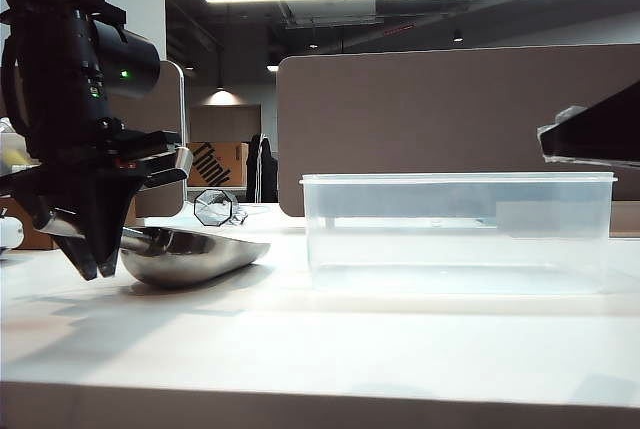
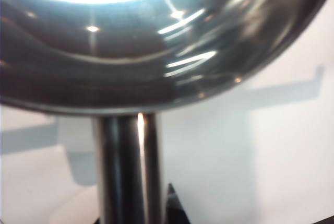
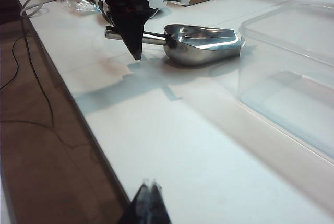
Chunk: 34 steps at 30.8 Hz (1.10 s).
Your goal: Pick up the metal ice scoop from the table and place it inside the transparent plastic box.
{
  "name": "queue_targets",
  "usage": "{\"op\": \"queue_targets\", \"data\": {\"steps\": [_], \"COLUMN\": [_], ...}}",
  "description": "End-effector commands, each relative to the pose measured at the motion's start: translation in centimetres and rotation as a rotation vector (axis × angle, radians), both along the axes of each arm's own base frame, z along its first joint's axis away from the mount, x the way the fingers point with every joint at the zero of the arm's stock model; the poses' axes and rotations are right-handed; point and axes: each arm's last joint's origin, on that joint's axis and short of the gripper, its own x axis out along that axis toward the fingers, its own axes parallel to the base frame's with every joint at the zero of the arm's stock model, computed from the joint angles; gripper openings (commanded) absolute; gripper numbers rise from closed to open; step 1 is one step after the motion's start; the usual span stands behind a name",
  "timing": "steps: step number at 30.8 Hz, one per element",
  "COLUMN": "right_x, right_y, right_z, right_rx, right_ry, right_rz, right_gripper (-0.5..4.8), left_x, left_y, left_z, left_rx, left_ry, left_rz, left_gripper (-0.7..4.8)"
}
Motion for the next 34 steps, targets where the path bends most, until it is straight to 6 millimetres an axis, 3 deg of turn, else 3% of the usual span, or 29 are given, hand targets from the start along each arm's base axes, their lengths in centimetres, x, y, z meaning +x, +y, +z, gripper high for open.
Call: {"op": "queue_targets", "data": {"steps": [1, 3, 21, 29, 34], "right_x": [0.0, 0.0, 0.0, 0.0, 0.0], "right_y": [0.0, 0.0, 0.0, -0.1, -0.2], "right_z": [0.2, 0.2, 0.2, 0.2, 0.4], "right_rx": [0.013, 0.013, 0.015, 0.016, 0.032], "right_ry": [-0.014, -0.015, -0.016, -0.018, -0.033], "right_rz": [0.001, 0.001, -0.002, -0.006, -0.01], "right_gripper": [-0.01, -0.01, -0.01, -0.01, -0.01], "left_x": [0.1, 0.1, 0.7, 0.3, 0.4], "left_y": [-0.1, -0.1, -0.1, 0.2, 0.1], "left_z": [0.1, 0.1, 0.5, 2.9, 5.7], "left_rx": [-0.007, -0.007, 0.006, 0.06, 0.044], "left_ry": [-0.012, -0.013, -0.118, -0.278, -0.396], "left_rz": [-0.024, -0.024, -0.084, -0.23, -0.248], "left_gripper": [0.14, -0.08, -0.06, -0.06, -0.06]}}
